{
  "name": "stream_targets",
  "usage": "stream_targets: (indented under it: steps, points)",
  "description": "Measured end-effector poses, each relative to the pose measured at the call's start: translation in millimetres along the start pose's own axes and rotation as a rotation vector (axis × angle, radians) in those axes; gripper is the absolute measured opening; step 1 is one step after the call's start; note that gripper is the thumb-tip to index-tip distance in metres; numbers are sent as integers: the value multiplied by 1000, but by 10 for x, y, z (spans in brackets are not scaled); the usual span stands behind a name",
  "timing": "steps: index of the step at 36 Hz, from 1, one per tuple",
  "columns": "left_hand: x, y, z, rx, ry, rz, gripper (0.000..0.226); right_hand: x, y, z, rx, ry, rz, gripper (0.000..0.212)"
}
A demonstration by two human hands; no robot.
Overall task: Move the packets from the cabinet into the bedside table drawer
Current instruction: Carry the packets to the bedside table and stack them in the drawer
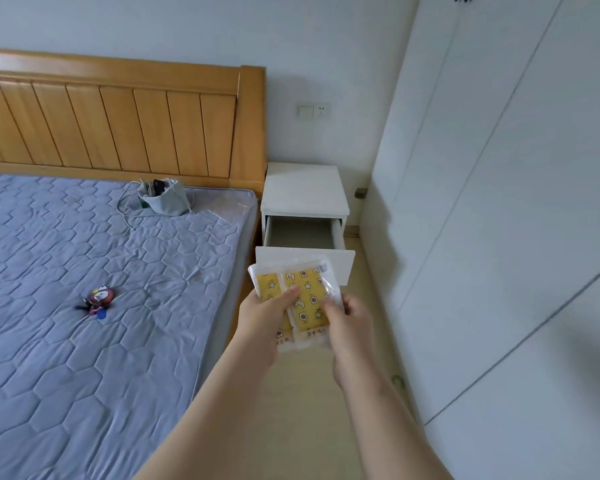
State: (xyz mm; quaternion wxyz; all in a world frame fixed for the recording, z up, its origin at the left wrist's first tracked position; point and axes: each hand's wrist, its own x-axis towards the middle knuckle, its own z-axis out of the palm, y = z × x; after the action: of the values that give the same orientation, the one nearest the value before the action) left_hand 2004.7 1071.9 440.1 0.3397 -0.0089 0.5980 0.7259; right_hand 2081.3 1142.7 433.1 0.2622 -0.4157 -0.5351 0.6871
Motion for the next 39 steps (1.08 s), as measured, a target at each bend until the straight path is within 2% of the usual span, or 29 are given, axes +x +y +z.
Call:
stream_targets:
  steps: [12, 21, 30, 35, 39]
  points:
    - [1827, 416, 140, 86, 63, -113, 16, 1696, -32, 761, 41, 14, 152, 7]
    - [3480, 741, 724, 85, 138, -142, 28, 3498, -312, 1039, -45, -98, 159, 6]
    - [4698, 1057, 639, 50, 254, -179, 26, 4719, -324, 1713, -117, -261, 254, 8]
    - [5403, 1045, 559, 89, 236, -210, 25, 5293, -173, 2058, -160, -290, 271, 25]
    - [5960, 993, 519, 103, 187, -237, 19, 5712, -46, 2254, -106, -327, 325, 36]
